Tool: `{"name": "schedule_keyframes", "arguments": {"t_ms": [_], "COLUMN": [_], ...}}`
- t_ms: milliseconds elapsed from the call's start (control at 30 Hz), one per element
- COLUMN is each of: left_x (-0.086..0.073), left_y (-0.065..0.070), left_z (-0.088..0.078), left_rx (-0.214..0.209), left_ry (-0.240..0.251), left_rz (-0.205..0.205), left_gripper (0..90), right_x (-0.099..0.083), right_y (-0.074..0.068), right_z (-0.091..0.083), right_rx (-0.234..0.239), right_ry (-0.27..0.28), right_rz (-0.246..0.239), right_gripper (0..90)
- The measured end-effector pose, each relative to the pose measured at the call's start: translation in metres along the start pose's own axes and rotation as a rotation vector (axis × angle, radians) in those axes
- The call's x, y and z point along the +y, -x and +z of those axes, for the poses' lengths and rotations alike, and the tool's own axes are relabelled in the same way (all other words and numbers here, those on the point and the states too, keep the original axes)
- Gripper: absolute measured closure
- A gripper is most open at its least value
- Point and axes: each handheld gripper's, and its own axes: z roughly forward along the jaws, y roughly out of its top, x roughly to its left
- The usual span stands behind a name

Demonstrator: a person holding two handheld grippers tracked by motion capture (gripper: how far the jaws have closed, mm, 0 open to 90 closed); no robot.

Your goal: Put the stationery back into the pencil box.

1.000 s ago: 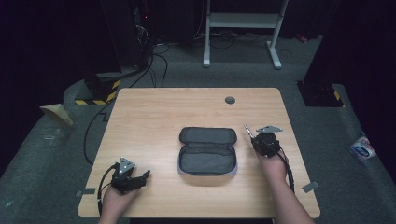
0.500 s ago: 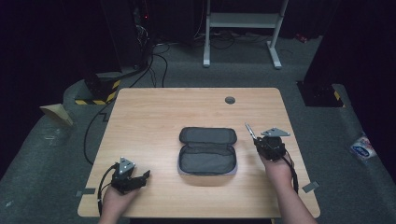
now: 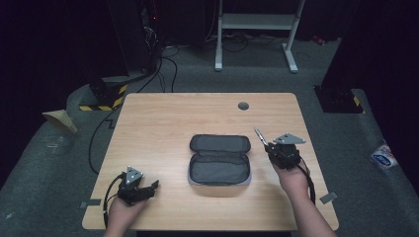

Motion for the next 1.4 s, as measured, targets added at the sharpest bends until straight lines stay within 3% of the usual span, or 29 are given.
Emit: {"name": "schedule_keyframes", "arguments": {"t_ms": [567,1400], "left_x": [0.0,0.0], "left_y": [0.0,-0.001], "left_z": [0.0,0.0], "left_rx": [-0.004,-0.011], "left_ry": [0.0,0.001], "left_rz": [0.001,0.002], "left_gripper": [26.8,26.8], "right_x": [0.019,0.029], "right_y": [-0.049,-0.118], "right_z": [0.008,0.02], "right_rx": [0.107,0.269], "right_ry": [0.018,0.031], "right_rz": [-0.111,-0.27], "right_gripper": [78.7,78.6]}}
